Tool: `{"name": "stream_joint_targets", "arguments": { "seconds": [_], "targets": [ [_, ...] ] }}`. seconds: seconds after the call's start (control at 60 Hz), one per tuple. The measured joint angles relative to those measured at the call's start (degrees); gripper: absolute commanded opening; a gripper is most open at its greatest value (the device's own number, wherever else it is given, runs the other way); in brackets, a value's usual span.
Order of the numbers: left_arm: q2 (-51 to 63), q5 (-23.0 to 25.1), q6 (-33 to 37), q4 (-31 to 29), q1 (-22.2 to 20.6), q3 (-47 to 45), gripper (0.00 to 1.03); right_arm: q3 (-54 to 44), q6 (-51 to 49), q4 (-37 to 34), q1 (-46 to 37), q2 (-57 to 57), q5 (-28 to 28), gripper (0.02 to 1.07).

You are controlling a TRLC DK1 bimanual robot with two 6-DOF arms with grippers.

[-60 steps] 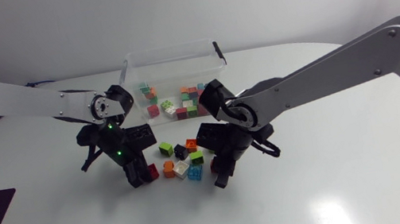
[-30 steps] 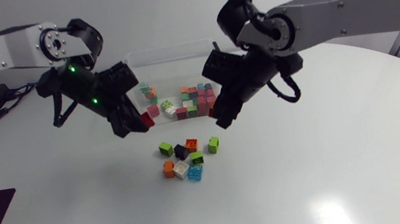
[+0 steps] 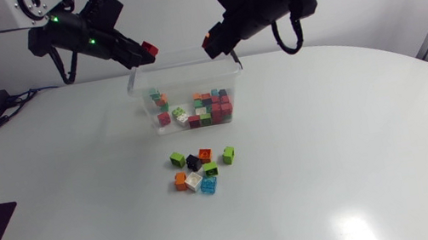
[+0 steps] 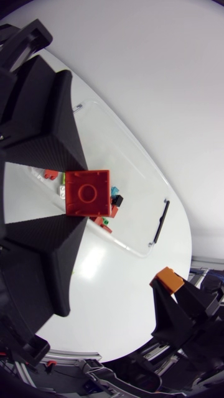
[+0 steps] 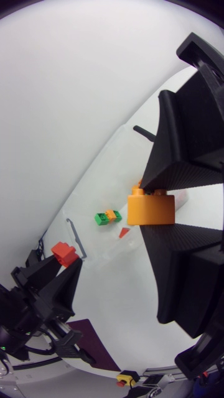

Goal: Place the duplo bricks in the container

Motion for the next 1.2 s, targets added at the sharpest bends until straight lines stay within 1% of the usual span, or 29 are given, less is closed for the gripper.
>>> {"name": "stream_joint_targets", "arguments": {
  "seconds": [0.167,0.283,0.333,0.35,0.367,0.383,0.4,0.417,0.433,0.45,0.467,0.483,0.5,0.65,0.733,0.833,0.933,1.033,1.117,1.2],
  "targets": [
    [3.4,0.0,-5.2,7.3,1.2,0.0,0.33,4.0,2.4,3.9,0.0,5.3,0.4,0.21],
    [4.6,0.0,-7.3,10.5,1.5,0.1,0.35,6.9,3.3,6.3,-0.1,9.7,0.9,0.22],
    [5.2,0.0,-7.8,11.3,1.5,0.7,0.38,8.1,3.7,7.2,-0.2,11.7,1.2,0.23],
    [5.4,0.0,-8.1,11.6,1.5,0.9,0.45,8.6,3.7,7.4,-0.2,12.4,1.4,0.23],
    [5.7,0.0,-8.5,11.7,1.6,1.2,0.5,9.0,3.7,7.4,-0.2,12.9,1.5,0.25],
    [5.9,0.0,-8.7,11.8,1.6,1.5,0.53,9.6,3.8,7.5,-0.2,13.6,2.0,0.31],
    [6.1,0.0,-9.0,12.0,1.6,1.7,0.64,10.1,3.9,7.6,-0.2,14.2,2.4,0.4],
    [6.4,-0.3,-9.3,12.3,1.6,2.1,0.66,10.8,3.9,7.7,-0.2,15.1,2.8,0.44],
    [6.5,-0.5,-9.4,12.5,1.6,2.3,0.71,11.4,3.9,7.7,-0.2,15.7,3.2,0.64],
    [6.7,-0.9,-9.5,12.7,1.6,2.5,0.87,12.0,3.9,7.7,-0.2,16.3,3.6,0.76],
    [6.8,-1.4,-9.7,13.3,1.6,2.6,0.94,12.8,3.9,7.7,-0.2,17.3,4.3,0.9],
    [7.0,-1.7,-9.9,13.7,1.6,2.7,0.97,13.5,3.9,7.7,-0.2,18.0,4.7,0.95],
    [7.0,-2.1,-10.0,14.0,1.6,2.7,0.98,14.3,3.9,7.5,-0.2,18.7,5.1,1.02],
    [5.9,-3.0,-10.3,15.8,1.6,1.2,0.98,16.6,3.8,6.4,-0.6,21.1,5.9,1.03],
    [2.4,-3.1,-9.8,17.5,1.6,-4.3,0.98,15.6,3.8,6.4,-1.2,19.9,5.8,1.03],
    [-4.1,-3.1,-7.3,18.2,1.4,-11.8,0.98,10.3,2.9,6.4,-2.2,15.2,5.1,1.03],
    [-12.5,-3.1,-2.3,17.8,0.4,-19.6,0.98,2.1,0.8,6.6,-3.2,7.1,2.3,1.03],
    [-19.0,-2.8,4.3,15.8,-1.1,-26.3,0.98,-5.3,-1.4,6.7,-3.9,-0.5,0.0,1.03],
    [-22.6,-2.6,10.2,13.1,-2.5,-31.5,0.98,-11.0,-3.7,6.9,-4.2,-5.5,-1.4,1.03],
    [-24.1,-2.4,17.3,9.5,-4.2,-37.7,0.98,-19.3,-7.1,6.8,-4.2,-11.0,-2.8,1.03]
  ]
}}
